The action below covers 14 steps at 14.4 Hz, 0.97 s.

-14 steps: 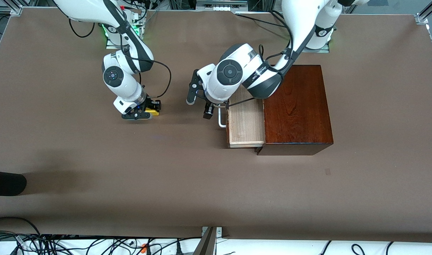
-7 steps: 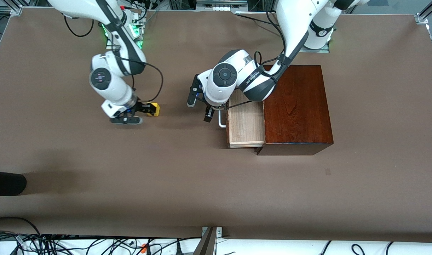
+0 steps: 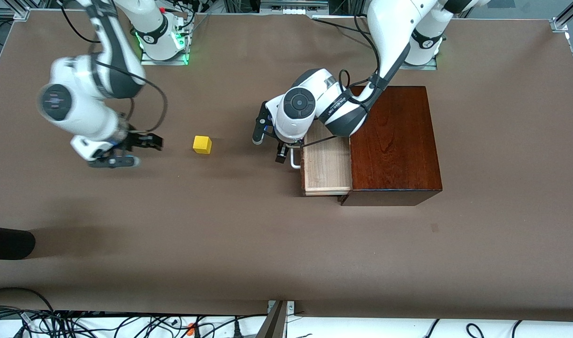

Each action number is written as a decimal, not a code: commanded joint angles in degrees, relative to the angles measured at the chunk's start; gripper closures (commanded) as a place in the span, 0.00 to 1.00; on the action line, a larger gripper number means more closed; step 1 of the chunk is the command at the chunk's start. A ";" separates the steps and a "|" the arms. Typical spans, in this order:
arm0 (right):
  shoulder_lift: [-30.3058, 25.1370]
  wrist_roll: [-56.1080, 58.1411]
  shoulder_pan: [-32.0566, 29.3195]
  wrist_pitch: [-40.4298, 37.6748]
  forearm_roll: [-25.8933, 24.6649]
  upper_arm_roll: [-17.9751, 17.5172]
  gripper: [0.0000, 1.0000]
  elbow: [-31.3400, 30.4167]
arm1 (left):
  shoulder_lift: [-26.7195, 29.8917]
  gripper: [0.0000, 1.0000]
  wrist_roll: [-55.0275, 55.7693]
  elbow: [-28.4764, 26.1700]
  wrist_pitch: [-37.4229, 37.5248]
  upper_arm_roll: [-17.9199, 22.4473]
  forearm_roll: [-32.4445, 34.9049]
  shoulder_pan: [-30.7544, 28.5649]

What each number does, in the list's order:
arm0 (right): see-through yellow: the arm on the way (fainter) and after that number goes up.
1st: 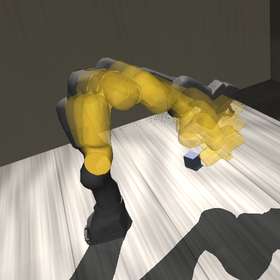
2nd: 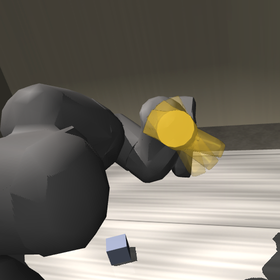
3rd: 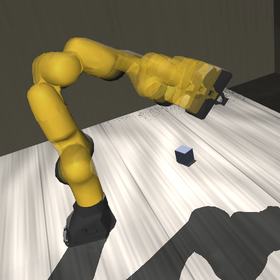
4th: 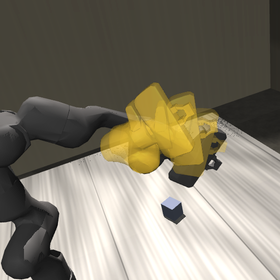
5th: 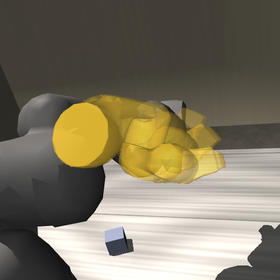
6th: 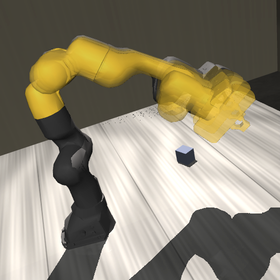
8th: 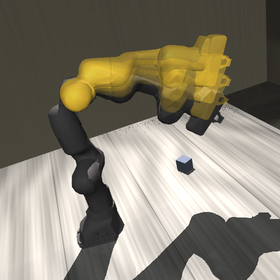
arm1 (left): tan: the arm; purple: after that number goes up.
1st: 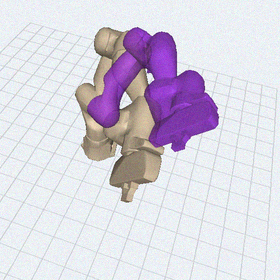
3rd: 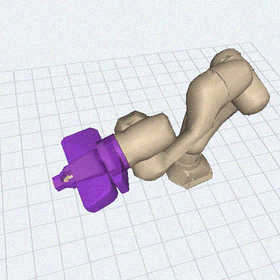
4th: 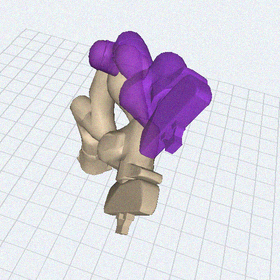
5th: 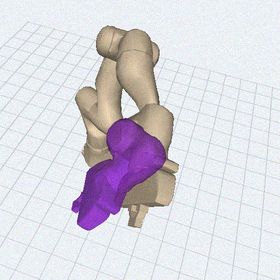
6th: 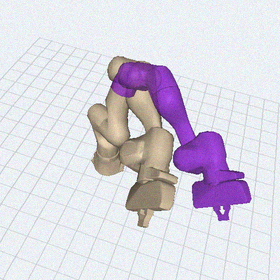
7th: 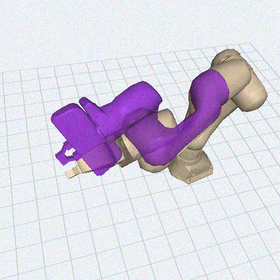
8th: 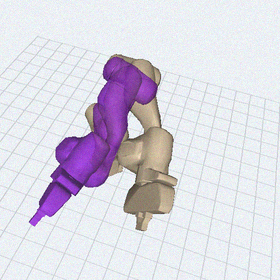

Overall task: Open drawer, take yellow block, close drawer
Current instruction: 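Push the drawer into the box with the left gripper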

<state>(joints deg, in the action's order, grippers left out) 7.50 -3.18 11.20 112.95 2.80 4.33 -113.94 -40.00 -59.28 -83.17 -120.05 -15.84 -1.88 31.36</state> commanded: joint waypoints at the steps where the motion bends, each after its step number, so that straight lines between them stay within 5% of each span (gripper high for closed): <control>1: -0.82 1.78 -0.04 -11.41 0.02 2.25 0.00 9.41 | 1.94 0.00 -1.37 -1.11 4.90 0.81 2.23 -2.18; 6: -7.23 1.25 0.05 -16.97 -0.34 5.42 0.00 11.28 | 3.53 0.00 -1.37 -1.11 9.21 0.81 2.67 -4.64; 9: -6.72 1.78 -0.04 -21.96 -3.75 5.34 0.00 17.50 | 4.05 0.00 -2.07 -1.11 12.37 0.46 4.69 -8.67; 14: -7.24 3.00 -0.21 -23.04 -6.05 6.30 0.00 18.49 | 5.11 0.00 -2.42 -1.20 15.02 0.89 4.78 -9.30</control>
<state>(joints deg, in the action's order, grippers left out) 0.21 -1.81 11.21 90.70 -2.62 10.17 -96.15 -36.86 -60.59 -82.93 -106.06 -15.05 1.22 21.99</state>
